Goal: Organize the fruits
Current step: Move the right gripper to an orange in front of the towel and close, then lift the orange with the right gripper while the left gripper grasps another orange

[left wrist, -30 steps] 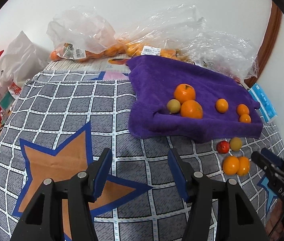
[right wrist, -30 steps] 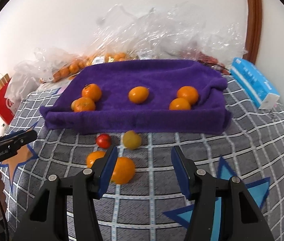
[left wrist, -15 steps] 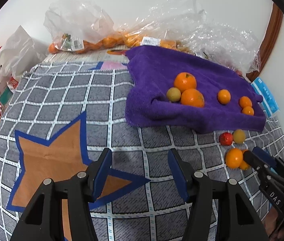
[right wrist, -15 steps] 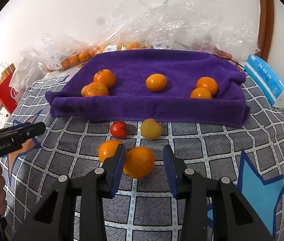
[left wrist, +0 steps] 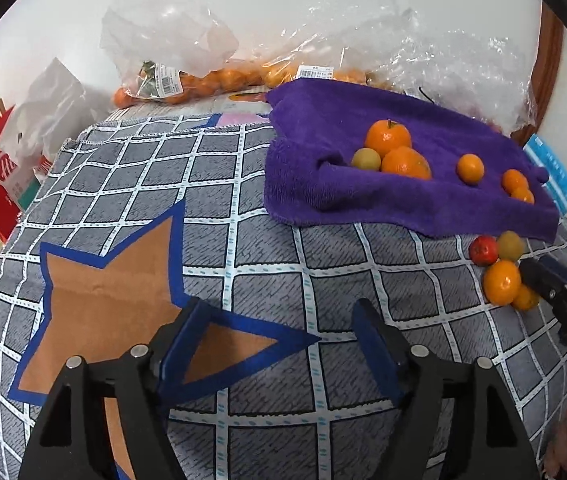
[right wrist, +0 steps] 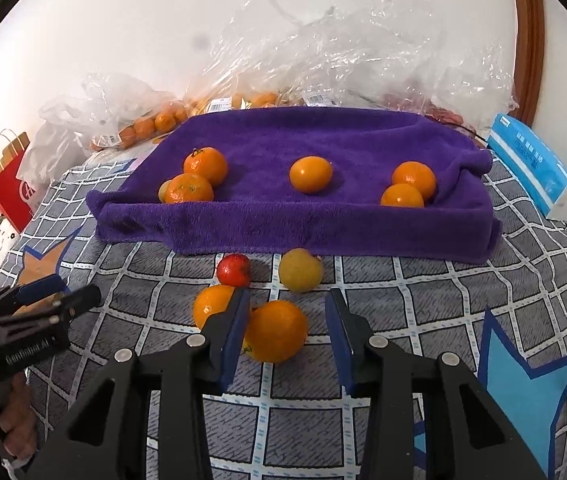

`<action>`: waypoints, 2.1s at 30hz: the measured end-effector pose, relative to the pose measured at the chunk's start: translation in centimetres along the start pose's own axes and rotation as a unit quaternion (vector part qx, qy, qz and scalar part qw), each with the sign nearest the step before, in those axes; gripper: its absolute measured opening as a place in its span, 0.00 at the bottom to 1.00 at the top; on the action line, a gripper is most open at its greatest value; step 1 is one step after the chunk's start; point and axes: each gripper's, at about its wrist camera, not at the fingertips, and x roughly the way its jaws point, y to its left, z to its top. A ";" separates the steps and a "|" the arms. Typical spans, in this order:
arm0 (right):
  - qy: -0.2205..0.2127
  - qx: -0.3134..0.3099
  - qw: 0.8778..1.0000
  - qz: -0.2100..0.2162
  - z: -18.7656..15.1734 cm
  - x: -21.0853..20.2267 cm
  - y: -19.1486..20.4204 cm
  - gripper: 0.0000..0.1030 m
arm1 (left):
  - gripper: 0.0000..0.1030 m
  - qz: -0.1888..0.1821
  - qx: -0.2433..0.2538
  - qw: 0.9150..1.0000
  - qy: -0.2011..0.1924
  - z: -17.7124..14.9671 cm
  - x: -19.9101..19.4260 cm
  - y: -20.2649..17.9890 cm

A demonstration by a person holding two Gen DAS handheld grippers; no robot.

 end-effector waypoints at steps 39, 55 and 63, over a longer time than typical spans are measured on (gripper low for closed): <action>0.014 0.030 0.999 0.024 -0.5 0.2 -0.9 0.48 | 0.90 -0.073 -0.051 0.996 -0.014 -0.1 -0.3 1.7; 0.048 -0.008 0.999 0.005 -0.9 0.0 1.0 0.33 | 0.88 -0.114 -0.049 0.992 -0.032 -0.5 -1.1 1.5; 0.032 -0.005 0.999 -0.006 -1.5 -1.3 0.1 0.32 | 0.86 -0.114 -0.042 0.992 -0.039 -0.5 -1.4 1.3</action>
